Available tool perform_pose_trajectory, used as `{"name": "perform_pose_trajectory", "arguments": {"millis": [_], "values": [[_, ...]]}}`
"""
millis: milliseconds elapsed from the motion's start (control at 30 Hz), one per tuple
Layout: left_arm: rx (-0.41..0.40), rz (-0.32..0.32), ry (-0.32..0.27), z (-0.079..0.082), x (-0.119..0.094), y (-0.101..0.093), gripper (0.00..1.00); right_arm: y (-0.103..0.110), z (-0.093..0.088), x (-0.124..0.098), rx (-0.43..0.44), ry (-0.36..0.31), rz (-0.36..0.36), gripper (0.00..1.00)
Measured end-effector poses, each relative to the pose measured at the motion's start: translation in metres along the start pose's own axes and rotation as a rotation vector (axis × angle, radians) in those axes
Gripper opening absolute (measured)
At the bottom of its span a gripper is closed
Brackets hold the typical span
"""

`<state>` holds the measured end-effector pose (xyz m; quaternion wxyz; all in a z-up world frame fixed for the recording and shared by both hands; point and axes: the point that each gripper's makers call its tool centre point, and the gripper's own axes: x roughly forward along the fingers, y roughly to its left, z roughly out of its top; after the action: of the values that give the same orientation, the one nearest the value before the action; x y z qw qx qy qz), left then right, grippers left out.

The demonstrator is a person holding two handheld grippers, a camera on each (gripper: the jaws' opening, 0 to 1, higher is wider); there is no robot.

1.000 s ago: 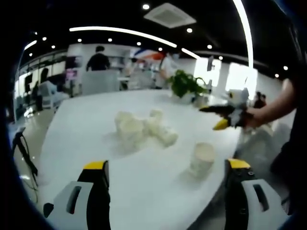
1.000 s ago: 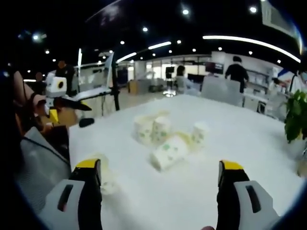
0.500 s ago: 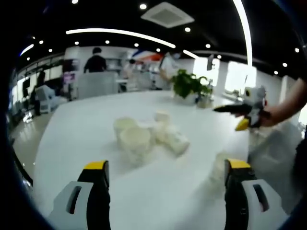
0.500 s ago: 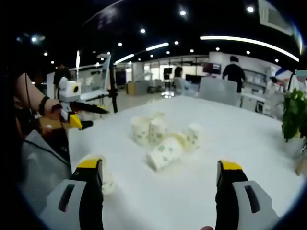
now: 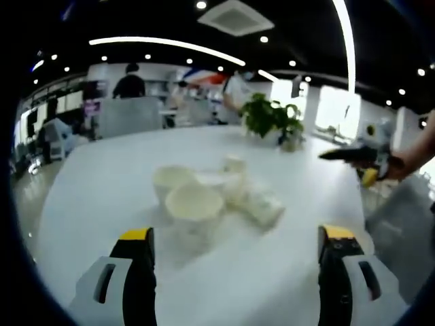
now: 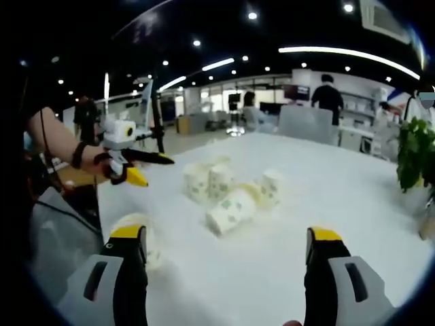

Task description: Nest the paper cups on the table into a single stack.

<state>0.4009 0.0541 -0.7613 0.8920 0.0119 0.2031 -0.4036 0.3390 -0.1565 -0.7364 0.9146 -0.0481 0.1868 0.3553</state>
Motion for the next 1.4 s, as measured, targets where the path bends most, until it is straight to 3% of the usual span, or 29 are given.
{"name": "perform_pose_trajectory", "arguments": {"millis": [233, 533, 1000, 1200, 1267, 1400], "values": [[0.014, 0.000, 0.002, 0.004, 0.009, 0.005, 1.00, -0.001, 0.002, -0.006, -0.004, 0.002, 0.000, 0.89], [0.001, -0.002, -0.006, 0.009, 0.029, 0.015, 1.00, -0.005, 0.004, -0.010, -0.007, 0.011, -0.011, 0.90], [0.052, 0.012, 0.014, 0.007, 0.054, 0.027, 1.00, -0.006, -0.003, -0.012, 0.018, 0.018, -0.030, 0.88], [0.091, 0.011, -0.001, 0.011, 0.057, 0.028, 0.84, -0.010, -0.010, -0.019, 0.041, 0.031, -0.045, 0.88], [0.085, 0.025, -0.028, 0.016, 0.058, 0.031, 0.83, -0.012, -0.010, -0.022, 0.049, 0.027, -0.053, 0.88], [0.082, 0.024, -0.016, 0.014, 0.061, 0.033, 0.81, -0.012, -0.011, -0.024, 0.057, 0.030, -0.058, 0.88]]}}
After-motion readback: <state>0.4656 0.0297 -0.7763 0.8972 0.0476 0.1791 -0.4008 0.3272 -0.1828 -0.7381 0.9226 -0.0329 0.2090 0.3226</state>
